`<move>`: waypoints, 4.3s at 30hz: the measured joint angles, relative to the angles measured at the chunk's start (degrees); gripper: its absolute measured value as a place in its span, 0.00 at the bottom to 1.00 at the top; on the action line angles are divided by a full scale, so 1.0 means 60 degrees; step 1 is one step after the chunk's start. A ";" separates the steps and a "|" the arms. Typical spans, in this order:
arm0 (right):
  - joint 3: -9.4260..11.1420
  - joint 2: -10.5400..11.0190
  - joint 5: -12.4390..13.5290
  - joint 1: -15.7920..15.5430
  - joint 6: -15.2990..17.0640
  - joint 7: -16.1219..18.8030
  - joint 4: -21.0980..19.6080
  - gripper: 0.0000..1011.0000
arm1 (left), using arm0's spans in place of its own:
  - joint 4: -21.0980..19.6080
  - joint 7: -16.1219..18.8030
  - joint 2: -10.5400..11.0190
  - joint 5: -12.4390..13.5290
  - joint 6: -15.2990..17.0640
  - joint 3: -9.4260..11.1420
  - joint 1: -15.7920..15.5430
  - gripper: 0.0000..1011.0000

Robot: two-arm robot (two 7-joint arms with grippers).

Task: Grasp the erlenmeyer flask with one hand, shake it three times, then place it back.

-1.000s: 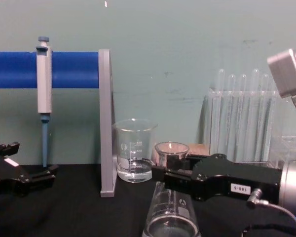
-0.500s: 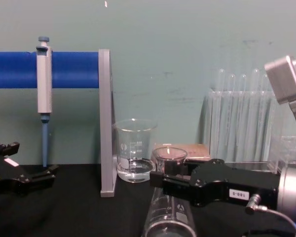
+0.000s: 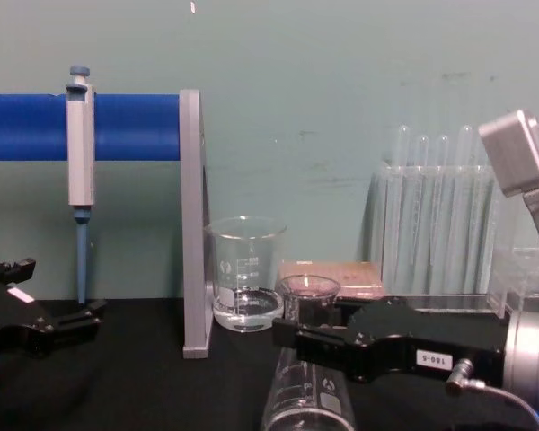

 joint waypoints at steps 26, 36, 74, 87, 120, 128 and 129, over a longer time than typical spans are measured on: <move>-0.0023 -0.0001 0.0030 0.0043 0.0150 -0.0028 0.0055 0.44 | 0.0000 0.0000 0.0000 0.0000 0.0000 0.0000 0.0000 0.99; -0.0020 -0.0001 0.0018 0.0036 0.0154 -0.0038 0.0055 0.45 | 0.0000 0.0000 0.0000 0.0000 0.0000 0.0000 0.0000 0.99; -0.0021 -0.0001 0.0000 0.0029 0.0178 -0.0037 0.0059 0.99 | 0.0000 0.0000 0.0000 0.0000 0.0000 0.0000 0.0000 0.99; -0.0021 -0.0001 0.0011 0.0029 0.0165 -0.0037 0.0055 0.99 | 0.0000 0.0000 0.0000 0.0000 0.0000 0.0000 0.0000 0.99; 0.0200 0.1023 0.0580 -0.0558 0.1188 -0.0140 -0.1243 0.99 | 0.0000 0.0000 0.0000 0.0000 0.0000 0.0000 0.0000 0.99; 0.0509 0.1444 0.0910 -0.0840 0.1389 -0.0393 -0.1627 0.99 | 0.0000 0.0000 0.0000 0.0001 0.0000 0.0000 0.0000 0.99; 0.0588 0.1501 0.0969 -0.0880 0.1414 -0.0474 -0.1664 0.99 | 0.0000 0.0000 0.0000 0.0001 0.0000 0.0000 0.0000 0.99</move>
